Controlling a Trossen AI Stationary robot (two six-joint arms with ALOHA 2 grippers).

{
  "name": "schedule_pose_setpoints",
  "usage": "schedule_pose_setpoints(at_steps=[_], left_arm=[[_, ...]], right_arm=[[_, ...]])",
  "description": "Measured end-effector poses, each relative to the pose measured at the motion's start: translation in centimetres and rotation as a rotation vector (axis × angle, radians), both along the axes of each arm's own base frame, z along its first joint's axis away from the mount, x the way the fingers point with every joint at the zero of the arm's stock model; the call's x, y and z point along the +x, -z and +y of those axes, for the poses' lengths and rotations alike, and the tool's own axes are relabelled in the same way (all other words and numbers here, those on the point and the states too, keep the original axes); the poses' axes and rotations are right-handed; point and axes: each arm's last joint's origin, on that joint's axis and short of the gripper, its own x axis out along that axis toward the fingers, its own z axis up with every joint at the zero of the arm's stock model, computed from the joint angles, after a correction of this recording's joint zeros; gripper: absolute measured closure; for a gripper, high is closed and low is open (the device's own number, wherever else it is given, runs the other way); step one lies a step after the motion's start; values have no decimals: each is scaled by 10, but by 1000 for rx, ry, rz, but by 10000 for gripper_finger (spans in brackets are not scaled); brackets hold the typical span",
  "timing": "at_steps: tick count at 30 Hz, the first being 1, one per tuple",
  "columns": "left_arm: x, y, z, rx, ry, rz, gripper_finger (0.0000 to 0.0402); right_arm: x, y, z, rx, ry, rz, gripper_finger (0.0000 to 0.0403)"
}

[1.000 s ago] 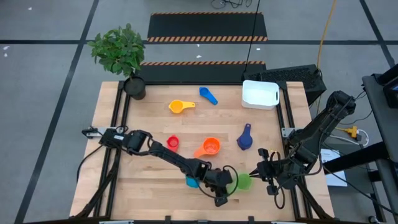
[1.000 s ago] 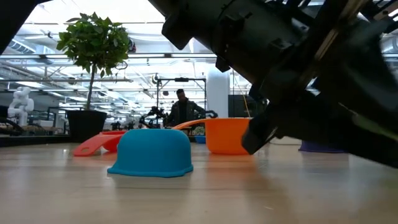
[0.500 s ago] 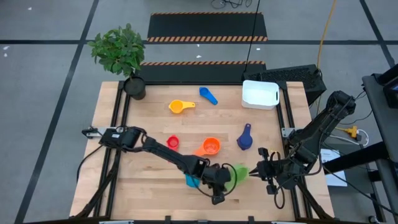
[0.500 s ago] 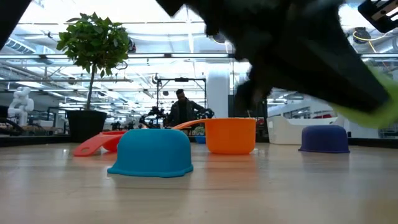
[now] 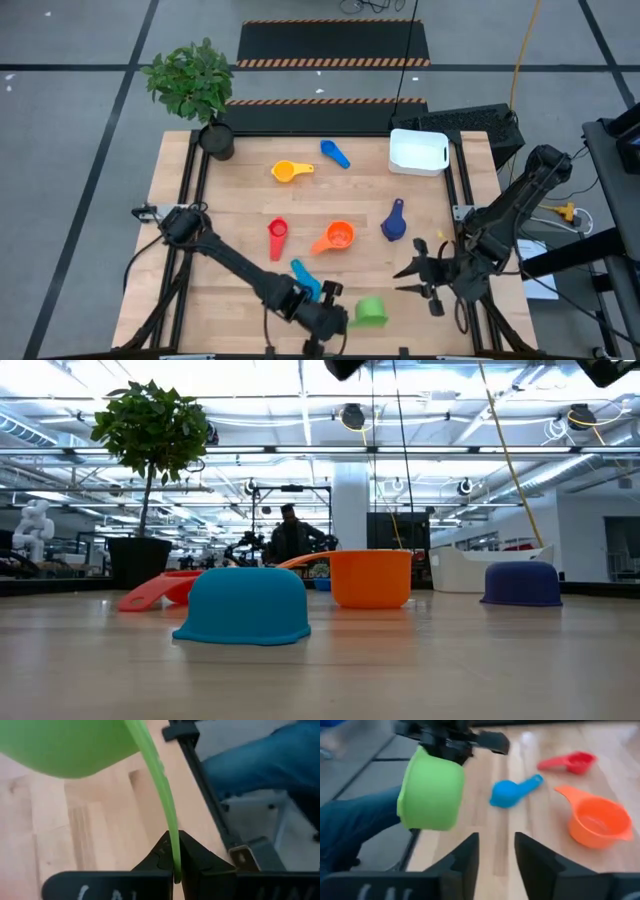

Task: Nest measuring cups in basket
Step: Stack the green measuring cup on top of the orange measuring cup

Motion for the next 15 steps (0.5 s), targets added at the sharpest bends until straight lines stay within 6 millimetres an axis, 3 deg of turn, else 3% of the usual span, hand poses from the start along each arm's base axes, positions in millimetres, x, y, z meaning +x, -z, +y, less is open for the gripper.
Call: schedule_pose_setpoints(at_steps=[7,15], left_arm=[[3,4,15,57,-136,25,388],[10,4,30,45,-206,36,387]], right_arm=[[4,-3,3,-1,-71,-94,232],[8,-1,-2,36,-15,-65,233]])
